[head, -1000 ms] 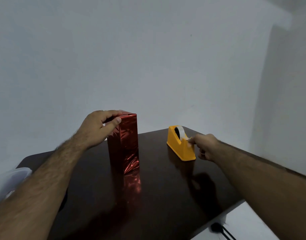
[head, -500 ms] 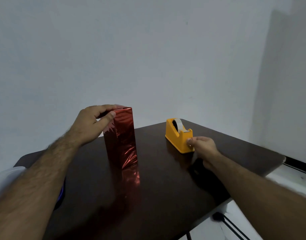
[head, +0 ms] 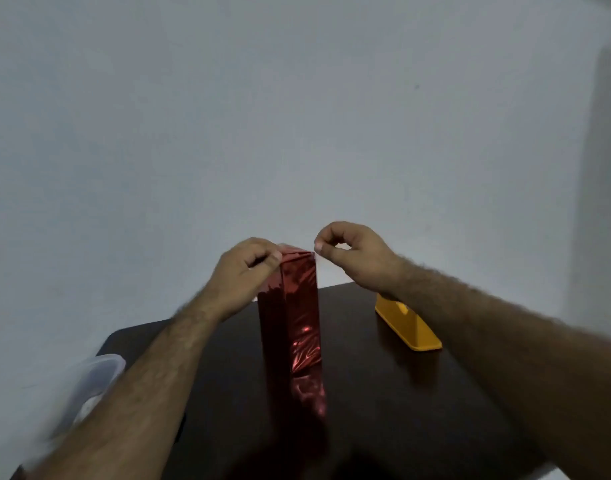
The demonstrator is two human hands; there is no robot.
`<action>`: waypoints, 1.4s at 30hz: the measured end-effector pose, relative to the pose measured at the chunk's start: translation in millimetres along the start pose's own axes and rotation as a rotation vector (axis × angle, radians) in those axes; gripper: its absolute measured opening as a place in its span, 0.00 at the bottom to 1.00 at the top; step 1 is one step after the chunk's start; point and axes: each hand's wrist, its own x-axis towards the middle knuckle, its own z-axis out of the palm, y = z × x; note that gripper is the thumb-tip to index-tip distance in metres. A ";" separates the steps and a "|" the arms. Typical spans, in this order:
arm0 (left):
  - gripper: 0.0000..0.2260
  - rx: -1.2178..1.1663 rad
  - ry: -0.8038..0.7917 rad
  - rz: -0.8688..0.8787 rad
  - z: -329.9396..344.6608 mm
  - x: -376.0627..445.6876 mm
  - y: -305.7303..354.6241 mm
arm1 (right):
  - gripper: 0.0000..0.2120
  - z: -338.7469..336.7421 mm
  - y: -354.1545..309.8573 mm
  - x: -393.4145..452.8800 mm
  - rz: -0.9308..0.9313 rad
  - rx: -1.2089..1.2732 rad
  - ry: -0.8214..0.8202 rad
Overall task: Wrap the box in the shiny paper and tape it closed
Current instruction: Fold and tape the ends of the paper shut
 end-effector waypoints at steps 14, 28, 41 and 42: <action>0.15 0.029 -0.094 0.032 -12.6 2.3 -11.9 | 0.06 -10.5 -35.0 108.8 0.041 -0.317 -0.628; 0.17 0.021 -0.072 0.017 -9.4 1.7 -18.7 | 0.04 5.5 -21.8 126.7 0.056 -0.417 -0.683; 0.18 0.024 -0.092 -0.008 -7.0 0.3 -13.8 | 0.30 2.7 11.6 117.6 0.621 -0.356 -0.534; 0.18 0.035 -0.095 -0.014 -6.6 0.1 -13.2 | 0.28 3.7 13.5 114.1 0.666 -0.308 -0.542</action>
